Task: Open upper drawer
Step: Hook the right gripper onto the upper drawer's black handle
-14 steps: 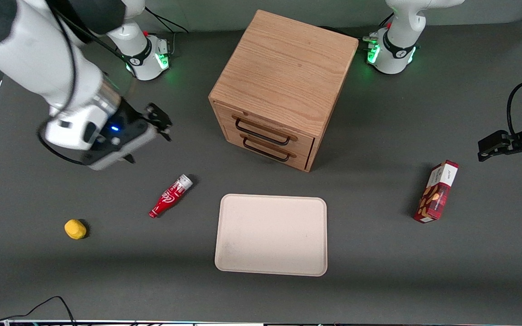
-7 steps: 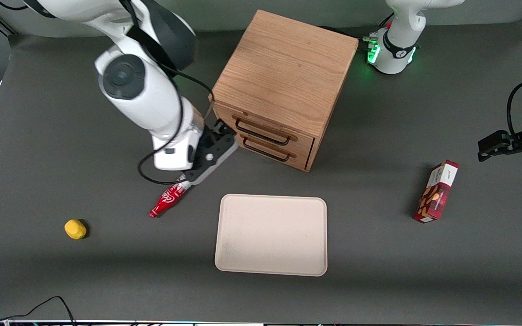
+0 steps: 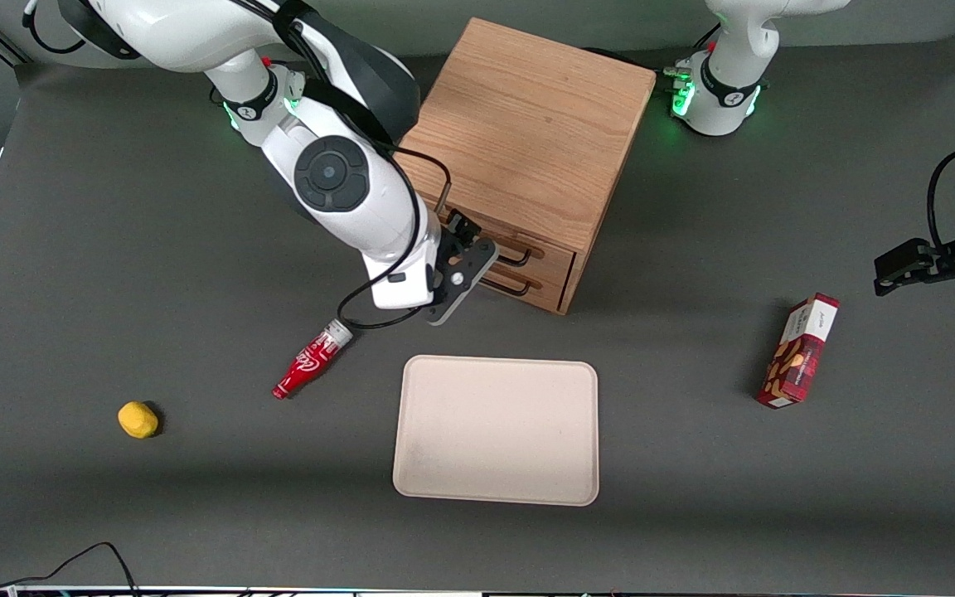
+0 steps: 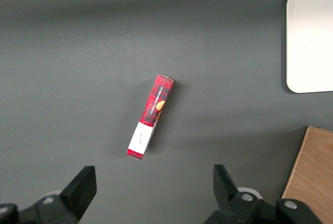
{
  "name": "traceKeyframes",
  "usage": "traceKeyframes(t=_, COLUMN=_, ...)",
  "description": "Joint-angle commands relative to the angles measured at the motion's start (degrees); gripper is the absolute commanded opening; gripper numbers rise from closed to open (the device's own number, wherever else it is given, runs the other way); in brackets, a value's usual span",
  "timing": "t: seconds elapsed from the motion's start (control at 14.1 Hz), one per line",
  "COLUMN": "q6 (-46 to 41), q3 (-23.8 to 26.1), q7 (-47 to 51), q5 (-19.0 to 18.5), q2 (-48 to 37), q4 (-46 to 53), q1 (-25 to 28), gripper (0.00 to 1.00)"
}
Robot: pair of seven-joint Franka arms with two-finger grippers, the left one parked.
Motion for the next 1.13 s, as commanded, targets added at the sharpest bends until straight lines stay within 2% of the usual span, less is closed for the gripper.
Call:
traceKeyframes(t=0.0, q6=-0.19, q3=0.54, q7=-3.05, q5=-0.07, q2=1.07, q4=0.07, q1=0.11, gripper=1.00)
traceKeyframes(t=0.35, q6=6.31, q3=1.15, q7=-4.28, q5=-0.15, q2=1.33, q4=-5.99, q1=0.11, gripper=1.00)
traceKeyframes(t=0.78, q6=7.37, q3=1.42, q7=-6.46, q5=-1.12, q2=2.30, q4=-6.18, q1=0.02, gripper=1.00)
traceKeyframes(t=0.85, q6=7.37, q3=1.07, q7=-7.35, q5=-1.99, q2=2.22, q4=-6.00, q1=-0.15, gripper=1.00)
traceKeyframes(t=0.99, q6=7.63, q3=0.98, q7=-7.62, q5=-6.90, q2=2.39, q4=-5.83, q1=-0.68, gripper=1.00)
traceKeyframes(t=1.06, q6=9.28, q3=0.89, q7=-7.62, q5=-7.79, q2=2.83, q4=-5.83, q1=-0.77, gripper=1.00)
